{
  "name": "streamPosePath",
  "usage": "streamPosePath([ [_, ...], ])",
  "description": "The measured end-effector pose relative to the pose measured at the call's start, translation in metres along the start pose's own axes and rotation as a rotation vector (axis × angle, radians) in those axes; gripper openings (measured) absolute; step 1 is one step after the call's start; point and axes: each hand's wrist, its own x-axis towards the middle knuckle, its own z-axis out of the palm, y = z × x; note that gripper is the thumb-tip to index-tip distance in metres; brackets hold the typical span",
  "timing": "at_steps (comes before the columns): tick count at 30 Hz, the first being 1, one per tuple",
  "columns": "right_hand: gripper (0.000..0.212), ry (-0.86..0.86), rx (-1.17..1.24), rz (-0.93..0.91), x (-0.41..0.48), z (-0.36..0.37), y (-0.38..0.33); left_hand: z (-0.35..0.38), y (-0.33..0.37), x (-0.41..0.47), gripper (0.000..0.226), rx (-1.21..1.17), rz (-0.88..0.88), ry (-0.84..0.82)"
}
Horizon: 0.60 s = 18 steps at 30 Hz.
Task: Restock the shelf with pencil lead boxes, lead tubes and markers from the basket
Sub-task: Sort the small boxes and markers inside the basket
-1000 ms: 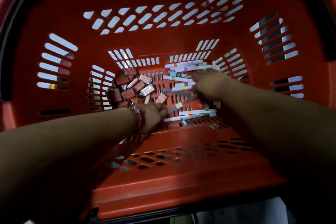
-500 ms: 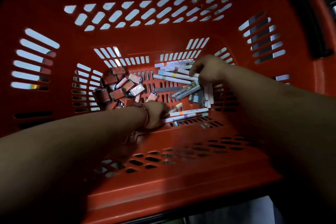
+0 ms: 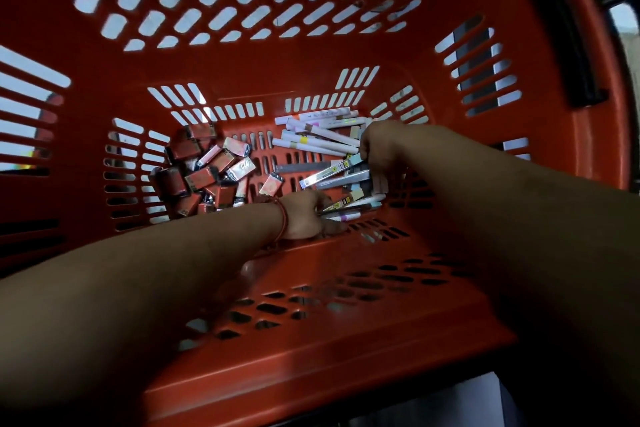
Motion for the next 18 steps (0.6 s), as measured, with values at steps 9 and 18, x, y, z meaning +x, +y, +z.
streamPosePath([
  [9, 0.029, 0.317, -0.041, -0.115, 0.014, 0.001, -0.002, -0.008, 0.014, 0.003, 0.036, 0.434, 0.072, -0.005],
  [18, 0.038, 0.466, 0.046, -0.150, 0.023, 0.004, 0.001, -0.035, 0.009, 0.007, 0.042, 0.730, 0.139, 0.279],
])
